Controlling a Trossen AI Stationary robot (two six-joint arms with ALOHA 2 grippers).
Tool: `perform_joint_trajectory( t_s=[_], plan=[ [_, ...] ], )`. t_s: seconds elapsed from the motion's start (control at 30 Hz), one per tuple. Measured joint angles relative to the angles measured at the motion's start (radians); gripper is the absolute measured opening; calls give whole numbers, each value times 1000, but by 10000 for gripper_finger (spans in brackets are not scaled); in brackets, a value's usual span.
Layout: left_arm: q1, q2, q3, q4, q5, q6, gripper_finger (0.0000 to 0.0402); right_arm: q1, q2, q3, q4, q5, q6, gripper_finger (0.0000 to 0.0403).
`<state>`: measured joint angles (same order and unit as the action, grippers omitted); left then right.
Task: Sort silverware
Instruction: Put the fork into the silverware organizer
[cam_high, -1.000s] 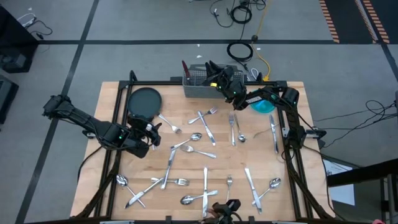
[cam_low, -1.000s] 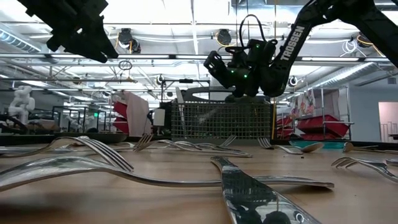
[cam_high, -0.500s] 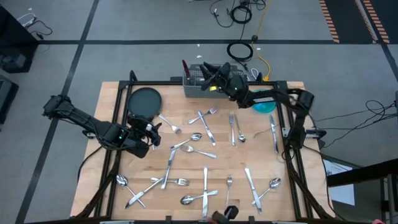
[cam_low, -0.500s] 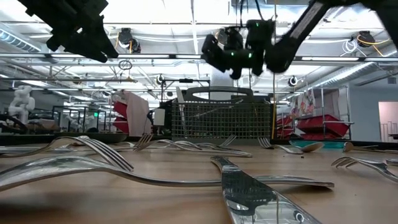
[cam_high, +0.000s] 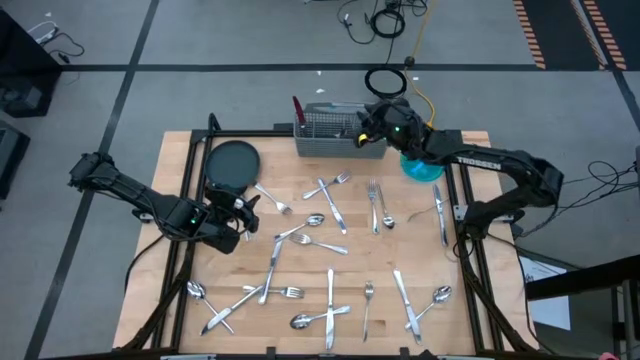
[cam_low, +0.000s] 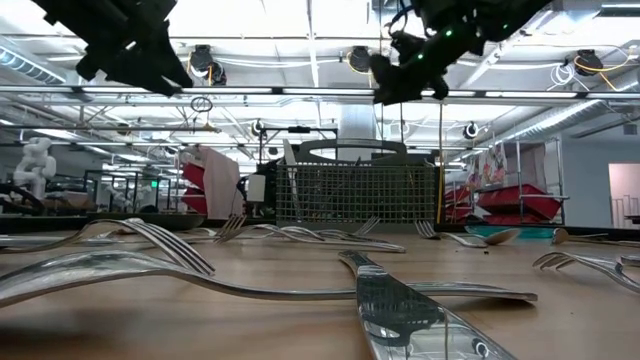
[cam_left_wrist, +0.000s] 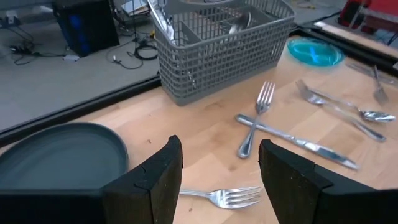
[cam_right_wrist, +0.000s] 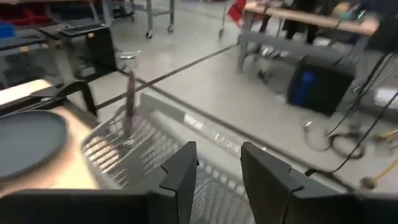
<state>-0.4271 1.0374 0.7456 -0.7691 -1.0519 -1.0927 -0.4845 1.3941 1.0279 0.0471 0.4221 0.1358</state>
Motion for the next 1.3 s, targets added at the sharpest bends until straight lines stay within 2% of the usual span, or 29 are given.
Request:
perform_joint_trajectory(
  t_s=[0.1,0.17,0.3,0.43,0.57,0.77,0.87,1.0,1.17,1.3],
  plan=[
    [0,0,0,31,0,0,212,25,-39,0,-168,-101,64,116],
    [0,0,0,47,0,0,212,52,-65,0,-340,-141,100,116],
    [2,0,0,69,-7,1,212,133,-95,0,-666,-156,218,116],
    [2,0,0,86,-7,2,212,244,-92,-45,-792,-126,361,116],
    [2,0,0,102,-8,2,212,331,-90,-161,-700,-33,527,116],
    [2,0,0,143,-6,1,212,386,-89,-337,-446,-50,728,117],
    [2,0,0,144,-6,1,212,401,-84,-382,-363,-49,760,117],
    [2,0,0,154,-4,1,212,401,-46,-385,-343,-30,760,117],
    [2,0,0,159,-1,1,212,402,51,-385,-218,-58,741,117],
    [2,0,0,162,4,0,212,401,124,-385,-217,-80,765,117]
  ],
)
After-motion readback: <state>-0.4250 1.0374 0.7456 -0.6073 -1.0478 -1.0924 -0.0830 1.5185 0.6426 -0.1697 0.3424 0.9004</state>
